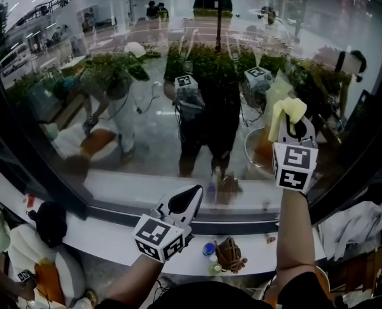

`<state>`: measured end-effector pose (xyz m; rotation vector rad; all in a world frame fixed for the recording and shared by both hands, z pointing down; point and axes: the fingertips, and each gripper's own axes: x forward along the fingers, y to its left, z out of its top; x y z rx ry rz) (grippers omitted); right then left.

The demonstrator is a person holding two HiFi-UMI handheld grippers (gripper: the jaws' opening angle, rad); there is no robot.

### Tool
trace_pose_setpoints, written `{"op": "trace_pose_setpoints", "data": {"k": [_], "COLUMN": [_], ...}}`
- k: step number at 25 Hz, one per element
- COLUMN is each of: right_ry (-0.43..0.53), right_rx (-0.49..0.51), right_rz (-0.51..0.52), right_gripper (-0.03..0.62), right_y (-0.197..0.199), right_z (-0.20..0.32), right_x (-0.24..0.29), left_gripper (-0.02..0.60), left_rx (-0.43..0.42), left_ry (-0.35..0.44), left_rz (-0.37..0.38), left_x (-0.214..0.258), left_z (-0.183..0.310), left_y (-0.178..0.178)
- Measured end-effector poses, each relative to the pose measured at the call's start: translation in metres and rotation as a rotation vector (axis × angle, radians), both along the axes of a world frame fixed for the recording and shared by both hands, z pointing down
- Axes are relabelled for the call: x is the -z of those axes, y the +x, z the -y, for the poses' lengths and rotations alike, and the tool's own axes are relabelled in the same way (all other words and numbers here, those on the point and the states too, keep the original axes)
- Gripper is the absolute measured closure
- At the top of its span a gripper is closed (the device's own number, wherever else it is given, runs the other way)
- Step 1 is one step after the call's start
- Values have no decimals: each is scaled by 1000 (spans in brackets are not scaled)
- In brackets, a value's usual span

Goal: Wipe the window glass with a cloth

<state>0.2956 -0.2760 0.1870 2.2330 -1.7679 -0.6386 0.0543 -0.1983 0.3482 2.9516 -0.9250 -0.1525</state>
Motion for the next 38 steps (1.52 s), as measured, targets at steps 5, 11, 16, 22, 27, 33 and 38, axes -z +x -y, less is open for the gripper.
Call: {"op": "trace_pose_setpoints", "data": {"k": [5,11,16,22,27,33,38], "right_ry": [8,10,24,29,25,43,65], "right_rx": [14,35,48,76,94,88,92], "right_rz": [16,12,11,7,-25,-14,16], "right_gripper": [551,551,551,551,551,551,551], "right_y": [-30,-74,-116,-144,-156,-172,-158], "right_z": [5,15,26,35,35,38,32], "right_x": [4,5,8,13,13,14,17], "left_gripper": [574,574,574,574,574,574,574], "left_rx": [20,38,69,74,77,81,84], "left_ry": [-16,-7,-21,-38,-38,-40,-34], "left_rz": [-18,-11,-26,-39,-54,-61,-38], "left_x": [1,-1,-6,-11,-10,-16,-17], "left_z": [1,5,16,24,23,29,23], "left_y": [-28,-66,-105,-114,-109,-122,-109]}}
